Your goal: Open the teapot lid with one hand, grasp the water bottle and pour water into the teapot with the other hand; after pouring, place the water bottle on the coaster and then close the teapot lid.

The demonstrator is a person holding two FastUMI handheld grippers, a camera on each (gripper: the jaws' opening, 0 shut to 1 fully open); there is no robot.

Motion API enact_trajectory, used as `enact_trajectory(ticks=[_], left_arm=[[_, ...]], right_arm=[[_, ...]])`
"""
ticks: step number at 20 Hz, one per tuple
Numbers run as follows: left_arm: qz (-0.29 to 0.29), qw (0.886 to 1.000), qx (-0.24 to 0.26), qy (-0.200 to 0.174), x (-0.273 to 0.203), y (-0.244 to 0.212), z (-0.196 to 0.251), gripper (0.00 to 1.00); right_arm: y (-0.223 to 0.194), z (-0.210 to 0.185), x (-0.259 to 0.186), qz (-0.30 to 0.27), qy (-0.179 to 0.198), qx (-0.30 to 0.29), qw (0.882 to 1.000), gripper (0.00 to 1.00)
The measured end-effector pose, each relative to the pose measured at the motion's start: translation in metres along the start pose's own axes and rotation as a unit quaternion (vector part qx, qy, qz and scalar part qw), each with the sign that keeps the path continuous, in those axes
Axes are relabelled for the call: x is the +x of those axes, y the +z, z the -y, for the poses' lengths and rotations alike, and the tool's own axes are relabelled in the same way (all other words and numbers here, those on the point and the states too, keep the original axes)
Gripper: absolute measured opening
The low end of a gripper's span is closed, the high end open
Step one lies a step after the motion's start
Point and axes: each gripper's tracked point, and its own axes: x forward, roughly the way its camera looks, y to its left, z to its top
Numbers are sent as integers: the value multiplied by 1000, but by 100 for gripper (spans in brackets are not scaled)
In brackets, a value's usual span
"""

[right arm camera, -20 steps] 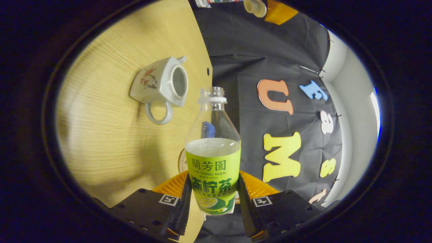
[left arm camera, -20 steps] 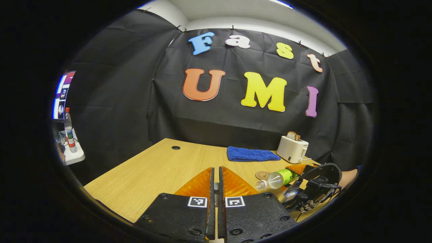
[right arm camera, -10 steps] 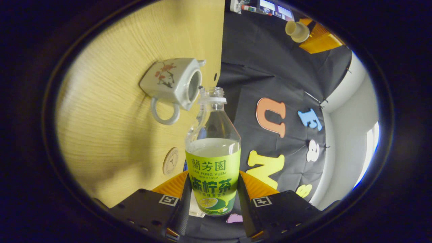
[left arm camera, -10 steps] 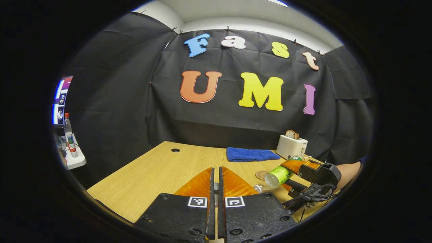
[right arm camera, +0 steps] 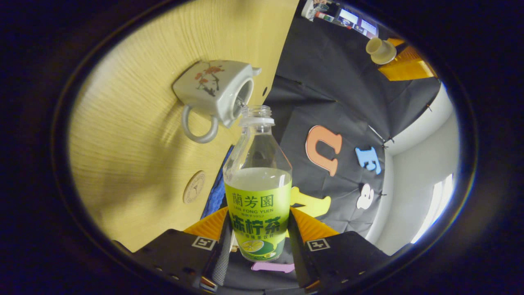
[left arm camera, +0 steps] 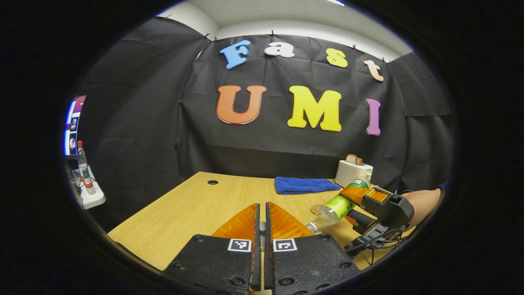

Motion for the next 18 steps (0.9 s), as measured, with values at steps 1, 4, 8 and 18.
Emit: enact_trajectory(ticks=[1,4,8,18], left_arm=[[1,1000,5,-1,0,0,2,5],[-2,1000,11,3,3,-3,0,5],[-6,1000,10,6,5,-6,-2,5],[0,1000,13,-1,6,-5,2,5]], right_arm=[[1,2,0,1,-4,-8,1000,65],[3,9,1,3,-18,-31,999,67],[3,20,0,2,-41,-65,997,67],[17,33,-4,24,-77,-113,990,67]])
